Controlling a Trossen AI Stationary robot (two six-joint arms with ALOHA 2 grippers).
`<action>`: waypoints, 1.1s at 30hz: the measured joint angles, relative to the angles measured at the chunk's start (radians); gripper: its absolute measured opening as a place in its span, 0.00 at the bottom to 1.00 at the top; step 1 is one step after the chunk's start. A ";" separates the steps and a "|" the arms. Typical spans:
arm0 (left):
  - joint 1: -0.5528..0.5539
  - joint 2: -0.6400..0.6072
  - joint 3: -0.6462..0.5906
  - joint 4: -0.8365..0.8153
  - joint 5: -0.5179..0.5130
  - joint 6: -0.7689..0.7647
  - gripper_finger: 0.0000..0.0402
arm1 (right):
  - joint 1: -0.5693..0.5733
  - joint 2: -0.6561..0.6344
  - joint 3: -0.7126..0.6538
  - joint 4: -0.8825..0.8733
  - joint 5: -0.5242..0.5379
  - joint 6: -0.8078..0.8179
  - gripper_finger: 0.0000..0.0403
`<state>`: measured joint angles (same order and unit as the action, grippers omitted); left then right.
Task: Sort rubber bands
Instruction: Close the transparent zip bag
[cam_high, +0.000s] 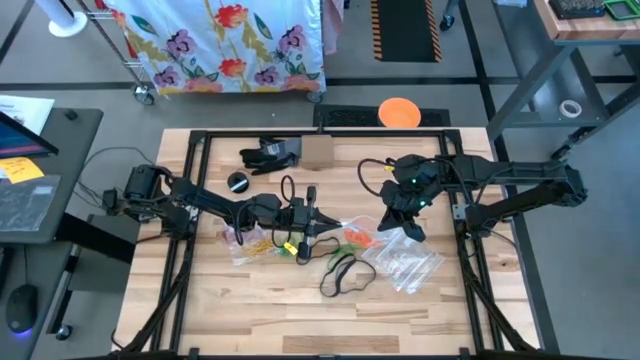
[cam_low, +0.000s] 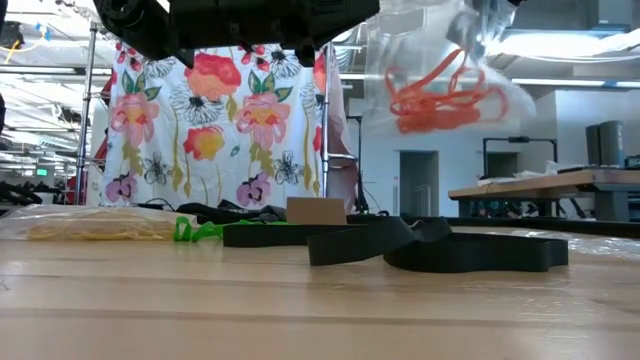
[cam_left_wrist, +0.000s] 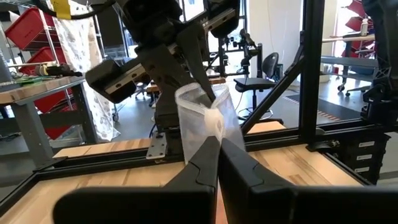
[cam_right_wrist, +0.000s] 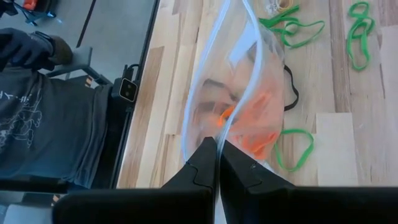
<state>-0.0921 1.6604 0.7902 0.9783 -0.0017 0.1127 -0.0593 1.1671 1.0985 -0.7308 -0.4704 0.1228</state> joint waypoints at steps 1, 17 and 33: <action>0.000 0.000 0.000 0.000 0.000 0.000 0.00 | 0.000 0.000 0.000 0.014 0.000 0.000 0.01; -0.015 0.000 0.000 0.010 -0.018 0.018 0.00 | 0.000 0.000 0.000 0.080 0.000 0.001 0.01; -0.018 0.000 0.000 0.015 -0.030 0.032 0.00 | 0.000 0.000 0.000 0.085 0.088 0.021 0.01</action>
<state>-0.1101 1.6604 0.7902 0.9933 -0.0315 0.1447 -0.0595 1.1667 1.0985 -0.6459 -0.3829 0.1442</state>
